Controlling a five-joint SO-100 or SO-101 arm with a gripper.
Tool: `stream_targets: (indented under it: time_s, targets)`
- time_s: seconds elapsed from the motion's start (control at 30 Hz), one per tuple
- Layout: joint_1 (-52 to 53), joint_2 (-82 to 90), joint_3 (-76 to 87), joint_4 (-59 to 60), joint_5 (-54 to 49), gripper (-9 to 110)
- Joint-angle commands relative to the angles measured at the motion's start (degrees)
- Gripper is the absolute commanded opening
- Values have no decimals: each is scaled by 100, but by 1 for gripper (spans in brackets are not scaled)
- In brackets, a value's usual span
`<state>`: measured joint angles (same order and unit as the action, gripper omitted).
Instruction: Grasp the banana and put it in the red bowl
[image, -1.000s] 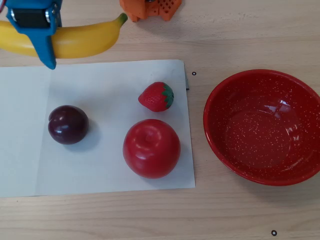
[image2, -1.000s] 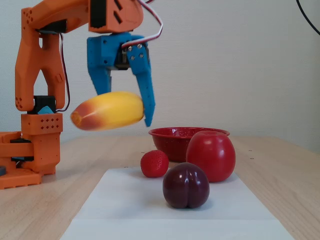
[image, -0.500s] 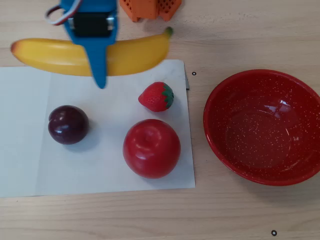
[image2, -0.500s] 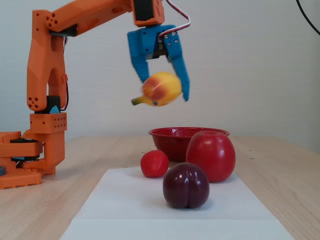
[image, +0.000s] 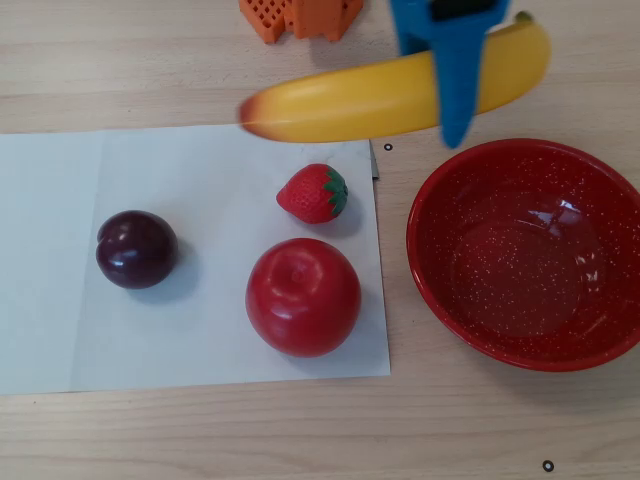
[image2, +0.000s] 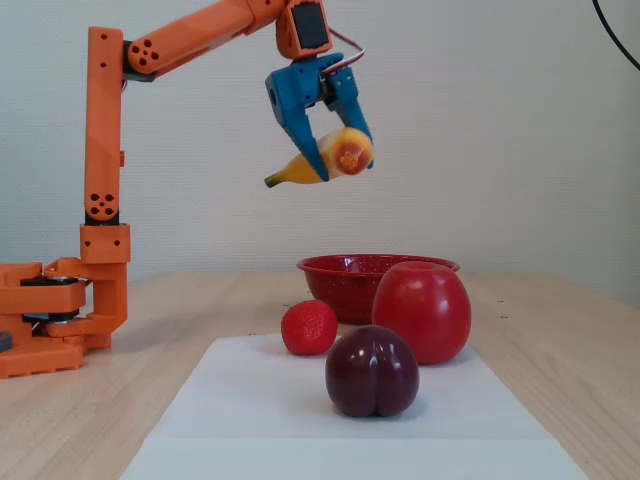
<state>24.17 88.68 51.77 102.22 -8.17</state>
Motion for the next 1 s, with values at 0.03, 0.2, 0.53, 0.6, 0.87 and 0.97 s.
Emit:
stream_targets:
  time_s: [0.03,0.2,0.53,0.6,0.87,0.97]
  targets:
    - [448,246,-272,-642,-264,0]
    - [888,132,352,-1863,-378,0]
    - [1072,-88,1802,-4148,-62,0]
    - [1046,-88,2197,-4746,44,0]
    - [1046,-114,3155,-5977,580,9]
    - [1046,-149,3226,-5854,536,23]
